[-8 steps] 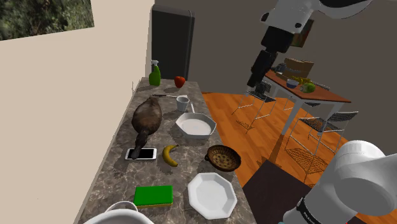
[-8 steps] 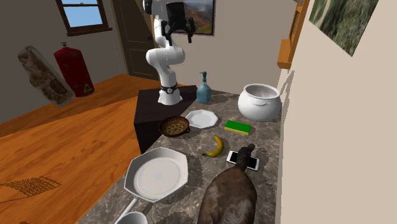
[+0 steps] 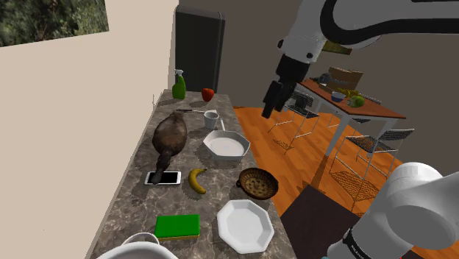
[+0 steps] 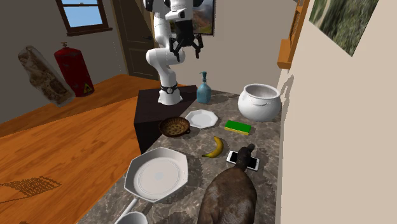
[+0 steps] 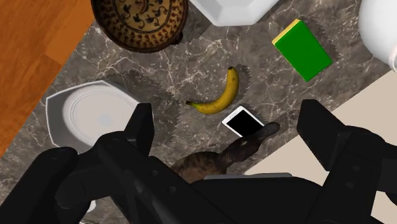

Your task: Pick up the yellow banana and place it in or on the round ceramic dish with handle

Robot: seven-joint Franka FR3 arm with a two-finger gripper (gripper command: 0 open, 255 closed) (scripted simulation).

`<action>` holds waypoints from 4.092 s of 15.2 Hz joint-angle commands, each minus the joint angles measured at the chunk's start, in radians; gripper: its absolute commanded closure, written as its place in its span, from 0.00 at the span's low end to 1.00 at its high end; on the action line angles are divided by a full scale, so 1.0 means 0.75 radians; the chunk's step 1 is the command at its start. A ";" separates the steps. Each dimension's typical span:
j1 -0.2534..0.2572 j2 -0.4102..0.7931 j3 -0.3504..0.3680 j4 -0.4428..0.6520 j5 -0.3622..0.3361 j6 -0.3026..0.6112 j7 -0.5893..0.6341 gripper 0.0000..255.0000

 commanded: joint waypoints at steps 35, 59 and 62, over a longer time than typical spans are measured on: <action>0.091 1.490 0.169 0.350 -0.401 1.025 0.778 0.00; 0.087 1.471 0.176 0.353 -0.393 1.004 0.774 1.00; 0.077 1.427 0.189 0.351 -0.376 0.963 0.764 1.00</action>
